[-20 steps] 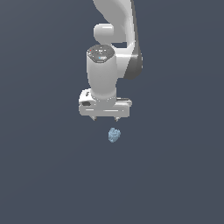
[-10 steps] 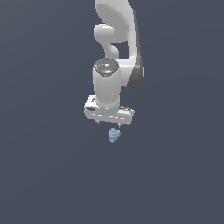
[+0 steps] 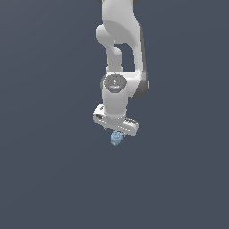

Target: Pick up the object and move it to a goal position.

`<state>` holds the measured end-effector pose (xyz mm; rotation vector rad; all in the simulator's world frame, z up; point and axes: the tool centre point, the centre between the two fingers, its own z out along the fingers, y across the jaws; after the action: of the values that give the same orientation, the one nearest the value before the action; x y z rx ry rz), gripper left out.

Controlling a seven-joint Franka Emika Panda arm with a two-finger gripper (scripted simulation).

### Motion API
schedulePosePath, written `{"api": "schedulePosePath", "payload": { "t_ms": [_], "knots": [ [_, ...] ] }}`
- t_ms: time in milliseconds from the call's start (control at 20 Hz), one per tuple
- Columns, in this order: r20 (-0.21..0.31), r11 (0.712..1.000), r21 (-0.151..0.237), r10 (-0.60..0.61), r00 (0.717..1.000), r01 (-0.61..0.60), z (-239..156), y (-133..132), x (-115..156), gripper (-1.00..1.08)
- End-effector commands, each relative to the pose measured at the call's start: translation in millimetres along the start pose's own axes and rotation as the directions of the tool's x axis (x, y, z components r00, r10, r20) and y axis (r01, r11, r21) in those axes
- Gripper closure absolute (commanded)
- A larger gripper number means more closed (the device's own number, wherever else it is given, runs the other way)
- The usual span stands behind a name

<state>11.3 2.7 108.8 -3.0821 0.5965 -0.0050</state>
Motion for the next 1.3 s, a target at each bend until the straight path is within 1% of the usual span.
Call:
{"api": "schedulePosePath", "payload": {
  "t_ms": [0,300,650,1050,1250],
  "knots": [
    [0.001,0.999,-0.001,0.035,0.999,-0.035,7.7,-2.3,-1.4,-0.92],
    [0.002,0.997,-0.003,0.079,0.997,-0.079,18.1,-5.4,-3.8,-0.92],
    [0.003,0.997,-0.003,0.081,0.997,-0.081,22.4,-5.7,-4.3,-0.92],
    [0.003,0.996,-0.003,0.084,0.996,-0.084,58.9,-5.1,-5.5,-0.92],
    [0.002,0.996,-0.003,0.085,0.996,-0.085,68.8,-5.4,-4.9,-0.92]
  ]
}}
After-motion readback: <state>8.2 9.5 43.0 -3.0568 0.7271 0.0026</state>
